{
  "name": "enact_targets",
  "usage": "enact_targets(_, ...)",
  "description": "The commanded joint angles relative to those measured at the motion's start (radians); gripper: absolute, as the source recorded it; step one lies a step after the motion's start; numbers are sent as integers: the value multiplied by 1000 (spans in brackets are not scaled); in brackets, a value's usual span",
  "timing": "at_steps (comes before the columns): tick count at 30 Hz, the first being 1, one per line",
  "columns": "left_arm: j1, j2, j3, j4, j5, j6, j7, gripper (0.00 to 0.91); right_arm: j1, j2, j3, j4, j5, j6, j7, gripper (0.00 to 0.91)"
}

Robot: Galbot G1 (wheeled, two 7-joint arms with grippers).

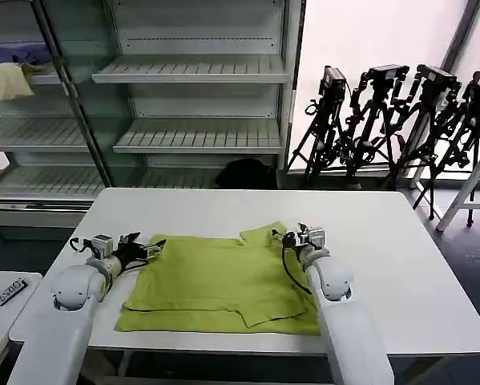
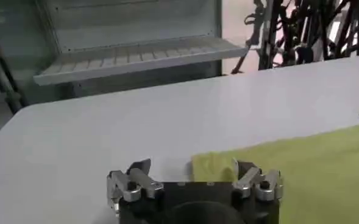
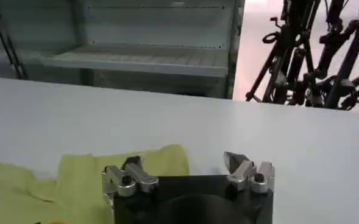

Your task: Fold and organize the clothes.

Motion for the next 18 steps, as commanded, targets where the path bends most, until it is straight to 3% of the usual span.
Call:
enact_targets(1, -22, -6, 11, 42, 3, 1, 5, 907, 5, 3, 1, -16, -18, 0, -4, 877)
enact_targets(2, -22, -9, 10, 42, 4, 1, 5, 907, 2, 4, 2, -16, -21, 0, -6, 816)
enact_targets(3, -22, -12, 10, 40, 4, 1, 4, 907, -3, 5, 5, -14, -25, 0, -7, 665)
enact_targets(4, -21, -13, 11, 39, 6, 1, 3, 907, -6, 5, 6, -13, -26, 1, -7, 574)
enact_targets(5, -21, -14, 11, 38, 7, 1, 3, 836, -9, 6, 7, -12, -29, 1, -8, 343)
enact_targets(6, -20, -14, 11, 38, 8, 1, 2, 776, -13, 6, 8, -11, -32, 1, -9, 181)
enact_targets(7, -20, -15, 11, 37, 9, 1, 1, 605, -16, 6, 9, -8, -33, 1, -11, 111)
enact_targets(9, -18, -16, 11, 35, 10, 1, 1, 443, -22, 5, 9, -6, -43, 1, -16, 0)
enact_targets(18, 6, -17, 4, 12, 13, 2, 9, 40, -42, 1, 8, 5, -75, 0, -40, 0)
